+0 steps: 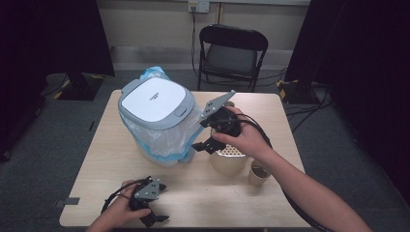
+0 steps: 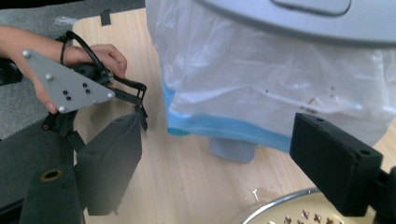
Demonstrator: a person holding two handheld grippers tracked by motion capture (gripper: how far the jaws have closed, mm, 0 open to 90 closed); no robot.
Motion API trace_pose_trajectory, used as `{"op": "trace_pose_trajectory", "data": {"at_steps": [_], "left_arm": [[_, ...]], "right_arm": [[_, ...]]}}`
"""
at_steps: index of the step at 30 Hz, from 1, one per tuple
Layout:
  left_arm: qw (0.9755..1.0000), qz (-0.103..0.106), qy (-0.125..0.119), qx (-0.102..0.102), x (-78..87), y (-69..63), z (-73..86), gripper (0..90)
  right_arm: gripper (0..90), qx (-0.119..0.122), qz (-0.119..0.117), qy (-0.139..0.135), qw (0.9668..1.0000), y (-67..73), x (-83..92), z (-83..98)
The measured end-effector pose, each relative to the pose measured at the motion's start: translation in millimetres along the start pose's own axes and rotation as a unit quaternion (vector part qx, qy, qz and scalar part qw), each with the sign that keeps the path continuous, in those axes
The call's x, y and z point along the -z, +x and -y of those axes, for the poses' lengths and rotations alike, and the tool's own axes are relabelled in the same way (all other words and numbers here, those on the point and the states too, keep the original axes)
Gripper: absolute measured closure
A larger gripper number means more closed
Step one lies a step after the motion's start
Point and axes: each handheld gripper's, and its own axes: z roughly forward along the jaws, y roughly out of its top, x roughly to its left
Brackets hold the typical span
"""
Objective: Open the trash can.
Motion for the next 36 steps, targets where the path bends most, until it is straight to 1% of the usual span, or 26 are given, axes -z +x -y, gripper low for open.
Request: {"op": "trace_pose_trajectory", "data": {"at_steps": [2, 4, 7, 8, 15, 17, 18, 23, 26, 31, 33, 36], "left_arm": [[1.0000, 0.000, 0.000, 0.000, 0.0, 0.0, 0.0, 0.0], [1.0000, 0.000, 0.000, 0.000, 0.0, 0.0, 0.0, 0.0], [1.0000, 0.001, -0.001, 0.000, -0.1, 0.0, 0.1, 0.0], [1.0000, 0.001, 0.000, 0.000, 0.0, 0.0, 0.0, 0.0], [1.0000, 0.001, -0.001, 0.000, 0.0, 0.0, 0.0, 0.0], [1.0000, 0.001, -0.001, 0.000, -0.1, 0.0, 0.1, 0.0], [1.0000, 0.001, -0.001, 0.000, 0.0, 0.0, 0.0, 0.0], [1.0000, 0.001, -0.001, 0.000, 0.0, 0.0, 0.0, 0.0], [1.0000, 0.001, -0.001, 0.000, 0.0, 0.0, 0.0, 0.0], [1.0000, 0.001, -0.001, -0.001, -0.1, 0.0, 0.0, 0.0], [1.0000, 0.001, 0.000, -0.002, 0.0, 0.2, 0.0, 0.0], [1.0000, 0.001, -0.001, -0.001, -0.1, 0.0, 0.0, 0.0]], "right_arm": [[16.7, 0.002, -0.003, -0.005, 1.0000, -3.4, 0.5, -5.7], [16.7, 0.002, -0.003, -0.004, 1.0000, -4.8, 1.0, -7.5], [16.7, -0.001, -0.001, -0.005, 1.0000, -8.3, 1.0, -12.1], [17.0, 0.001, 0.004, -0.005, 1.0000, -10.6, 0.3, -14.0], [17.3, -0.003, 0.005, 0.000, 1.0000, -17.5, -1.0, -18.4], [17.3, 0.000, 0.008, -0.002, 1.0000, -19.2, -0.8, -21.5], [17.4, 0.002, 0.006, -0.007, 1.0000, -20.2, -0.2, -25.0], [17.4, 0.002, 0.005, -0.010, 0.9999, -21.2, -1.9, -32.2], [17.5, 0.010, 0.002, -0.011, 0.9999, -19.9, -5.9, -40.9], [17.5, 0.018, -0.004, -0.010, 0.9998, -17.0, -11.9, -49.0], [17.1, 0.026, -0.005, -0.010, 0.9996, -15.5, -16.2, -54.5], [17.1, 0.026, -0.006, -0.009, 0.9996, -14.5, -17.7, -58.0]]}}
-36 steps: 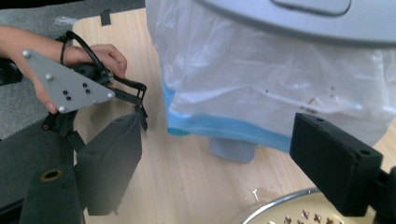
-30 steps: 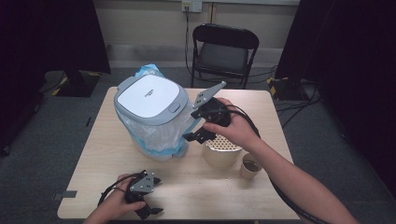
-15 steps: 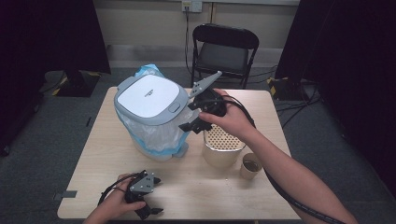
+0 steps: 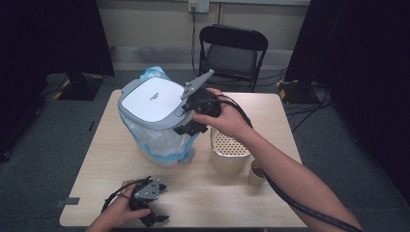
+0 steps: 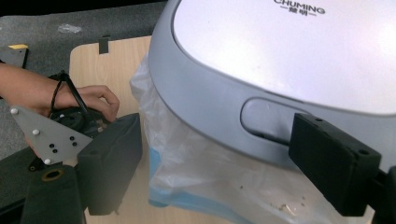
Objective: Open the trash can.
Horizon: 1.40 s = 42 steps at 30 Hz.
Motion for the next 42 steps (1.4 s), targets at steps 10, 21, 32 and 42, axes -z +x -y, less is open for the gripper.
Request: {"op": "trace_pose_trajectory", "data": {"at_steps": [10, 21, 32, 42], "left_arm": [[1.0000, 0.000, 0.000, -0.001, 0.0, 0.0, 0.0, 0.0], [1.0000, 0.001, 0.000, -0.002, 0.0, 0.3, 0.0, 0.0], [1.0000, 0.001, 0.000, -0.003, -0.1, 0.2, -0.1, 0.0], [1.0000, 0.001, 0.000, -0.003, 0.0, 0.2, 0.0, 0.0]], "right_arm": [[16.3, 0.004, -0.004, -0.002, 1.0000, -3.2, -6.0, -8.7], [16.0, 0.016, -0.002, 0.006, 0.9999, -3.0, -7.5, -9.8], [18.0, 0.011, 0.003, 0.020, 0.9997, -4.0, -3.4, -6.7], [16.1, -0.001, 0.005, -0.012, 0.9999, -9.0, 13.0, 14.4]]}}
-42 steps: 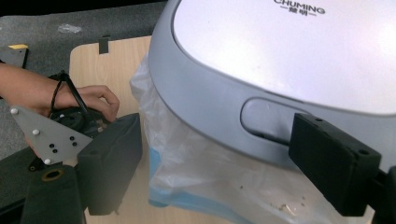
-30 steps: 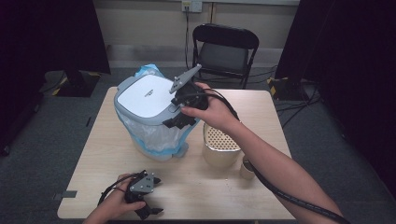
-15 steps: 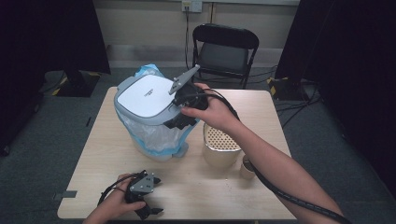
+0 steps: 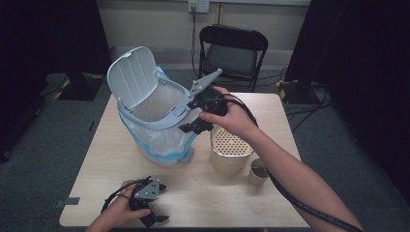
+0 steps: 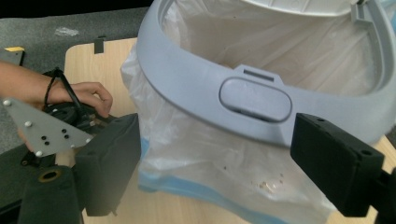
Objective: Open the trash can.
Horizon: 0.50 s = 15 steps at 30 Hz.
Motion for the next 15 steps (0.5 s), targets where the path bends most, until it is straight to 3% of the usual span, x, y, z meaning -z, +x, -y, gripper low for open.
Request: {"op": "trace_pose_trajectory", "data": {"at_steps": [15], "left_arm": [[1.0000, -0.001, 0.001, 0.000, 0.0, 0.0, 0.0, 0.0]], "right_arm": [[15.9, -0.012, 0.009, -0.007, 0.9999, 0.7, 21.6, 29.1]]}}
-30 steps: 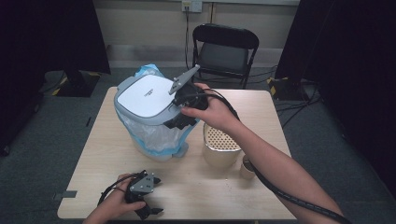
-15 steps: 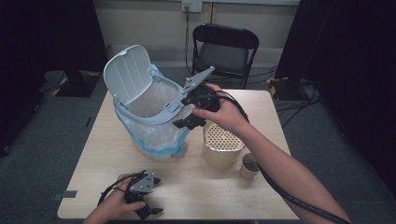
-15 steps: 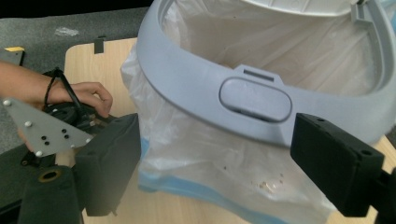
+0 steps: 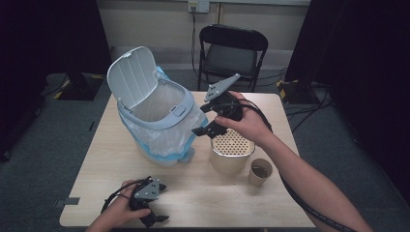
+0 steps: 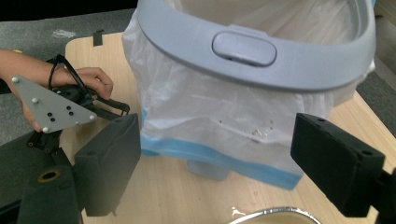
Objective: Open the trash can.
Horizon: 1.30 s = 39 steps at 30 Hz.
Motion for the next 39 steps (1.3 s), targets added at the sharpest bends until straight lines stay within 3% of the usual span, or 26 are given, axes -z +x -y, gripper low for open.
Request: {"op": "trace_pose_trajectory", "data": {"at_steps": [9, 13, 20, 39], "left_arm": [[1.0000, 0.000, 0.000, 0.000, 0.0, 0.0, 0.0, 0.0], [0.9999, 0.004, -0.012, 0.002, -1.2, 0.2, 1.1, 0.0], [1.0000, 0.001, -0.002, 0.000, -0.1, 0.2, 0.2, 0.0], [1.0000, 0.003, -0.004, 0.001, -0.7, 0.0, 0.6, 0.0]], "right_arm": [[15.9, -0.017, 0.009, -0.008, 0.9998, -2.2, 10.0, 26.9], [15.9, -0.030, 0.012, -0.016, 0.9994, -4.3, 15.9, 38.7], [15.9, -0.041, 0.023, -0.012, 0.9988, -5.6, 25.5, 55.2], [15.0, -0.073, 0.037, -0.016, 0.9965, -3.7, 43.8, 104.7]]}}
